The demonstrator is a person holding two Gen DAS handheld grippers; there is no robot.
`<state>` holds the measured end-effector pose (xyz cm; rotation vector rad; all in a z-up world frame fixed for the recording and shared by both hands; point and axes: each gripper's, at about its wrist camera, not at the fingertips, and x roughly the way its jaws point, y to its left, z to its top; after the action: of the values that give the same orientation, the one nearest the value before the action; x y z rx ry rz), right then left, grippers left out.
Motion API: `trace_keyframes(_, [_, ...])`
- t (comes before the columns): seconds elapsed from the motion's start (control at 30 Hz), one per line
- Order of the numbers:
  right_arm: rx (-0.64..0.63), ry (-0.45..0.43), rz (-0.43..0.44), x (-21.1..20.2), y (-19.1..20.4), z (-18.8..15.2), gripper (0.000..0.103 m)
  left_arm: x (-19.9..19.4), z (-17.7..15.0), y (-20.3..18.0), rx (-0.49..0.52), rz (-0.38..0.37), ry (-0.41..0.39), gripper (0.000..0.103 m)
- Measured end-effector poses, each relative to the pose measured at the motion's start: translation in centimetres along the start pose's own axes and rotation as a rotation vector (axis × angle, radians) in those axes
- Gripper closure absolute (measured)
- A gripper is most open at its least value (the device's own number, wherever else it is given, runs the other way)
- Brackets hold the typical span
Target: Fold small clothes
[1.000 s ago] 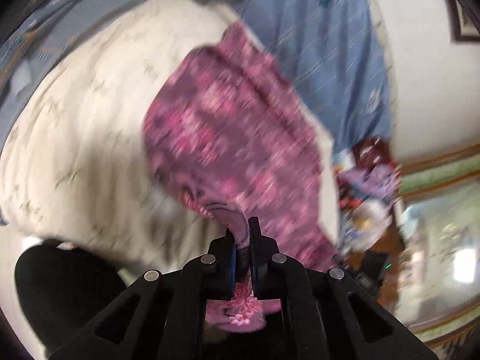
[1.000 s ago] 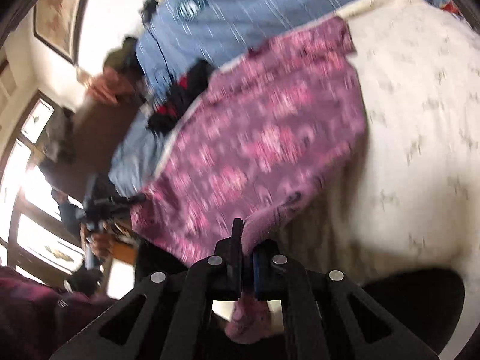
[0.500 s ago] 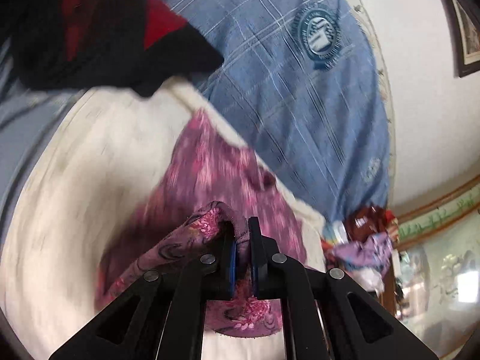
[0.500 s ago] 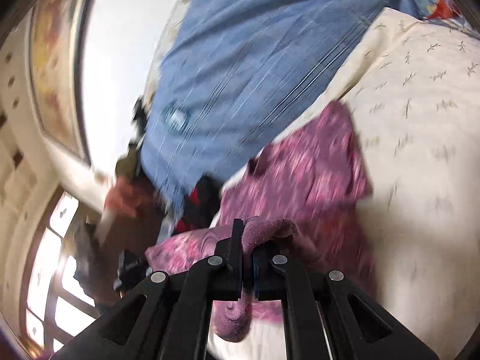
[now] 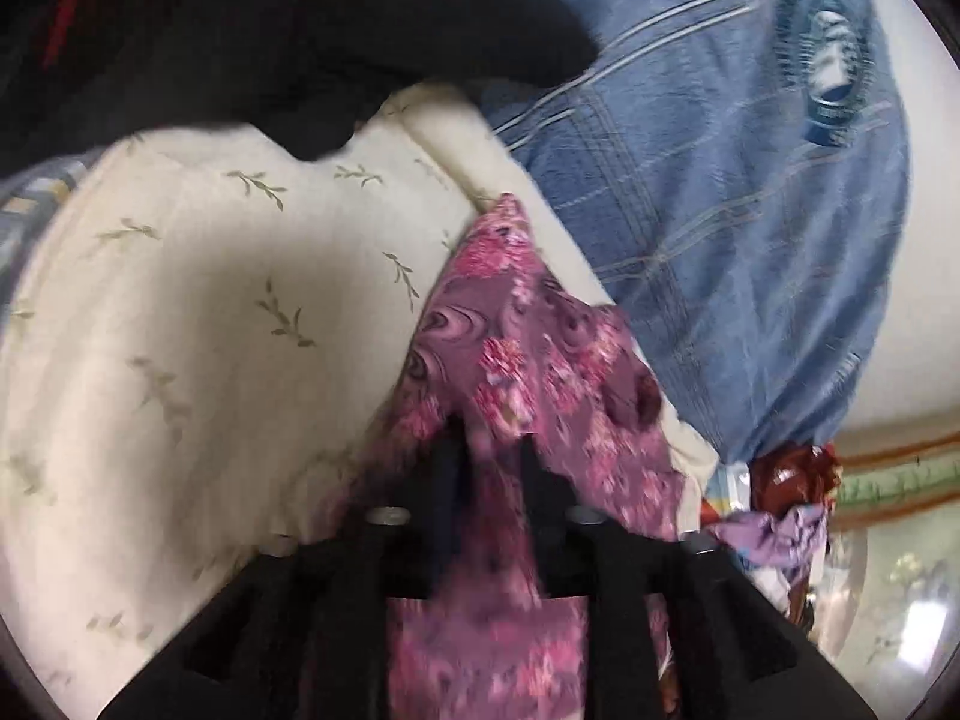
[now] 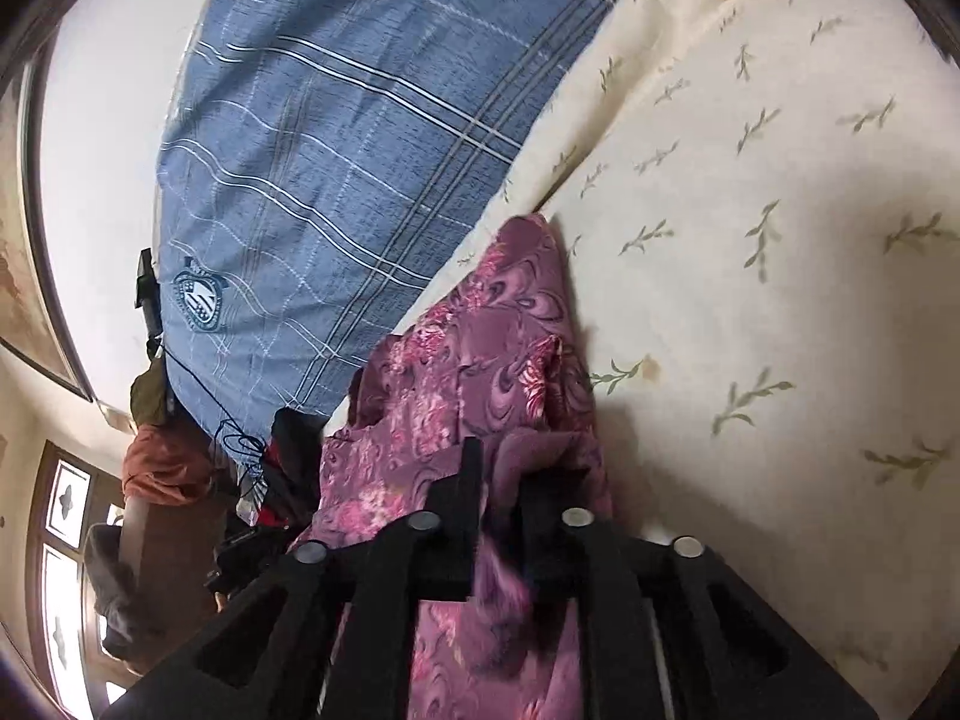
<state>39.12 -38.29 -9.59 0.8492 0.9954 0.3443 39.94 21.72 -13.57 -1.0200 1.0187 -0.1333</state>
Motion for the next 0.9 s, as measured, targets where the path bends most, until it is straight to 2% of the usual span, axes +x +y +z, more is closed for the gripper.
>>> trace_keyframes(0.07, [0.006, -0.018, 0.03, -1.3, 0.1, -0.5, 0.06, -1.2, -0.6, -0.6, 0.017, -0.02, -0.019, 0.057])
trace_keyframes(0.13, [0.012, -0.02, 0.054, -2.2, 0.2, -1.2, 0.056, -2.7, -1.8, -0.8, 0.045, -0.059, -0.017, 0.055])
trace_keyframes(0.23, [-0.012, 0.021, 0.051, -1.9, 0.6, -2.1, 0.055, -2.6, -3.8, -0.9, 0.055, -0.089, -0.003, 0.046])
trace_keyframes(0.37, [-0.016, 0.072, 0.005, -0.2, 0.6, -2.3, 0.055, 0.5, -5.1, -0.8, 0.031, -0.06, 0.066, 0.046])
trace_keyframes(0.5, [-0.01, 0.079, 0.044, 0.0, 0.7, -1.7, 0.055, 2.2, -3.1, -0.6, -0.039, -0.087, 0.042, 0.048])
trace_keyframes(0.53, [-0.007, 0.084, 0.043, 0.0, 0.7, -1.6, 0.058, 2.5, -2.4, -0.7, -0.058, -0.098, 0.033, 0.048])
trace_keyframes(0.57, [-0.012, 0.092, 0.04, 0.1, 0.8, -1.4, 0.068, 2.8, -1.6, -0.8, -0.072, -0.103, 0.02, 0.057])
trace_keyframes(0.6, [-0.031, 0.1, 0.023, 0.3, 1.1, -1.3, 0.08, 3.1, -1.2, -1.0, -0.064, -0.101, 0.016, 0.088])
trace_keyframes(0.63, [-0.059, 0.112, 0.02, 0.4, 1.5, -1.1, 0.097, 3.4, -1.0, -1.3, -0.047, -0.104, 0.022, 0.099])
trace_keyframes(0.67, [-0.076, 0.109, 0.027, 0.3, 2.0, -0.9, 0.097, 3.4, -0.7, -1.9, -0.033, -0.109, 0.02, 0.1])
trace_keyframes(0.77, [-0.108, 0.042, 0.089, -0.5, 3.4, 0.7, 0.097, 2.9, 0.9, -4.2, 0.035, -0.098, -0.052, 0.1])
trace_keyframes(0.9, [-0.03, -0.065, 0.162, 0.7, 3.2, 4.7, 0.098, 4.2, 4.1, -5.8, 0.029, -0.096, -0.089, 0.1])
